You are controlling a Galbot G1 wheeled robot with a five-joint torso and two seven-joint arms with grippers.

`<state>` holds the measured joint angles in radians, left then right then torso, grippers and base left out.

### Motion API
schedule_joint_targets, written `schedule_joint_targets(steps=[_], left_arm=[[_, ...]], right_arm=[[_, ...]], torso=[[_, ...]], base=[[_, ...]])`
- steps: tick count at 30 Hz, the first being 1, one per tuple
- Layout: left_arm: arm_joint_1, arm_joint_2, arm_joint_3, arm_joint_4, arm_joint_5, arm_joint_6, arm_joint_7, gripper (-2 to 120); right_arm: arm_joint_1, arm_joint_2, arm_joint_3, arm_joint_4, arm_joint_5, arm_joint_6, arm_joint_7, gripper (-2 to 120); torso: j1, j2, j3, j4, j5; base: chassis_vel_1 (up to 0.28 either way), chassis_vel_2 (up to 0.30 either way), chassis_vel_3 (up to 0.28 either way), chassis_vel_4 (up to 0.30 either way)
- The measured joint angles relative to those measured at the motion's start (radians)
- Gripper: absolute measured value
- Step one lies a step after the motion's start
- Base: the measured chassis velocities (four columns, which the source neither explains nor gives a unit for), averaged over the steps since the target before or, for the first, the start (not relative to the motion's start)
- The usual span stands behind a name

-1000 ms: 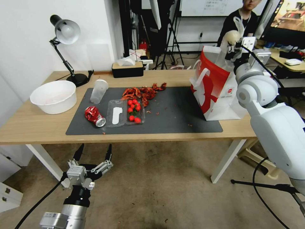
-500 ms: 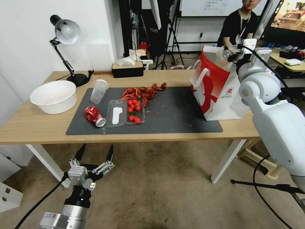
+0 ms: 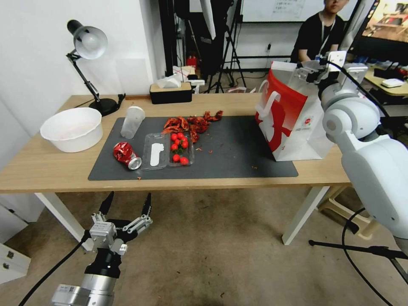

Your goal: Pick up the trash from the table and place it into the takeout bag.

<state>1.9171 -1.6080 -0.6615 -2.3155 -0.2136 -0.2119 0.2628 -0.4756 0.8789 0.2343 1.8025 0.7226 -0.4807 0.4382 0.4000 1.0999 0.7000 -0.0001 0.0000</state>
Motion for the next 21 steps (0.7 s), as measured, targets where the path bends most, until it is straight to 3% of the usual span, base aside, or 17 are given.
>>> schedule_joint_targets(steps=[5,9,12,13,17,21], left_arm=[[-0.001,0.0,-0.001,0.002,-0.002,0.0,-0.003,100],[-0.005,0.0,0.001,0.008,-0.002,-0.005,-0.005,100],[-0.006,0.0,0.003,0.013,-0.002,-0.01,-0.006,100],[-0.006,0.0,0.003,0.013,-0.002,-0.01,-0.006,100],[-0.007,0.0,0.004,0.016,-0.002,-0.014,-0.007,100],[-0.007,0.0,0.009,0.02,-0.002,-0.02,-0.006,100]], right_arm=[[-0.049,-0.013,0.015,0.085,0.017,0.018,-0.006,100],[-0.133,-0.026,0.026,0.167,-0.031,0.108,-0.034,100],[-0.25,-0.037,0.054,0.235,-0.057,0.23,-0.074,100],[-0.25,-0.037,0.054,0.235,-0.057,0.23,-0.074,100],[-0.442,-0.05,0.088,0.276,-0.068,0.416,-0.133,100],[-0.546,-0.042,0.109,0.28,-0.082,0.522,-0.156,100]], torso=[[0.0,0.0,0.0,0.0002,-0.0002],[0.0,0.0,0.0,0.0,-0.0001],[0.0,0.0,0.0,0.0002,-0.0002],[0.0,0.0,0.0,0.0002,-0.0002],[0.0,0.0,0.0,-0.0001,0.0],[0.0,0.0,0.0,0.0002,0.0]], base=[[0.0,0.0,0.0,0.0],[0.0,0.0,0.0,0.0],[0.0,0.0,0.0,0.0],[0.0,0.0,0.0,0.0],[0.0,0.0,0.0,0.0],[0.0,0.0,0.0,0.0]])
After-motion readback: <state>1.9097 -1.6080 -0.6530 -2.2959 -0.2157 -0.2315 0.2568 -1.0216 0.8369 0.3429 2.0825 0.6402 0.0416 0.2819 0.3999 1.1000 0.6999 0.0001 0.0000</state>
